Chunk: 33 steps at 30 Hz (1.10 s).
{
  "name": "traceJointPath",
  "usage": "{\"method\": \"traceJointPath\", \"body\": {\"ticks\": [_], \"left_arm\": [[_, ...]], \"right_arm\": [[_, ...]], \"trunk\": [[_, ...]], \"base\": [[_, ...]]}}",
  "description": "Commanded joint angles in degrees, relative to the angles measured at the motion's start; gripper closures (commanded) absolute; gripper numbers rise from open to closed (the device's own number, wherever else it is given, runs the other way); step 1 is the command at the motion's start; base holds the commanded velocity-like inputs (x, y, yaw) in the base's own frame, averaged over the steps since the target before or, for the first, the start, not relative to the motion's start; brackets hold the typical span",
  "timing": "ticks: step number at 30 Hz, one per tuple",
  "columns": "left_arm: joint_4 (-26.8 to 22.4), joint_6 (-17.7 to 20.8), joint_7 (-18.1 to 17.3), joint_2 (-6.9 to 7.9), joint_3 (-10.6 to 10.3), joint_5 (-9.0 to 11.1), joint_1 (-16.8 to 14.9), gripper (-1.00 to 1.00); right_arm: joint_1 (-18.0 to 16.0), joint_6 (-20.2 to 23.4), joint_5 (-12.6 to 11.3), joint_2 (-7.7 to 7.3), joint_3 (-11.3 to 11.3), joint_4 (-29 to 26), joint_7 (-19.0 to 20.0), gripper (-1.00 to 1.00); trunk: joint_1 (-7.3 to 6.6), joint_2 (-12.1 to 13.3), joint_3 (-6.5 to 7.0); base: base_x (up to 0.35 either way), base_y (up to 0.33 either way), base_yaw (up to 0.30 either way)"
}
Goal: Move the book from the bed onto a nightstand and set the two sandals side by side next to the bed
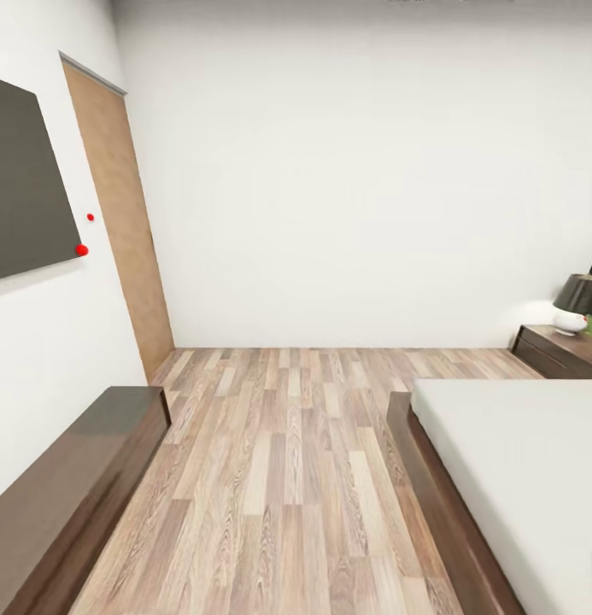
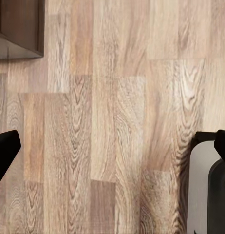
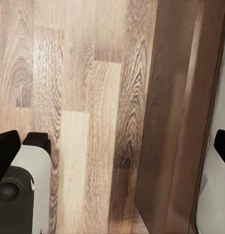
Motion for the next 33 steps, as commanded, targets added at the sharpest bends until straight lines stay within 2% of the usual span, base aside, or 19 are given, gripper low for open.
{"method": "traceJointPath", "body": {"ticks": [1,12,33], "left_arm": [[-0.03,-0.12,0.25,0.01,-0.51,0.31,-0.01,-1.00],[-0.03,-0.12,0.25,0.01,-0.54,0.34,-0.01,-1.00],[-0.03,-0.12,0.25,0.01,-0.56,0.40,-0.01,-1.00]], "right_arm": [[-0.05,0.17,-0.60,-0.02,0.48,-0.05,0.19,-1.00],[-0.05,0.17,-0.60,-0.02,0.48,-0.05,0.19,-1.00],[0.01,0.17,-0.60,-0.02,0.48,-0.05,0.19,-1.00]], "trunk": [[0.05,-0.07,-0.05],[0.05,-0.07,0.47],[0.05,-0.07,1.33]], "base": [[0.279,0.076,-0.266],[0.180,0.045,-0.268],[0.021,0.006,-0.272]]}}
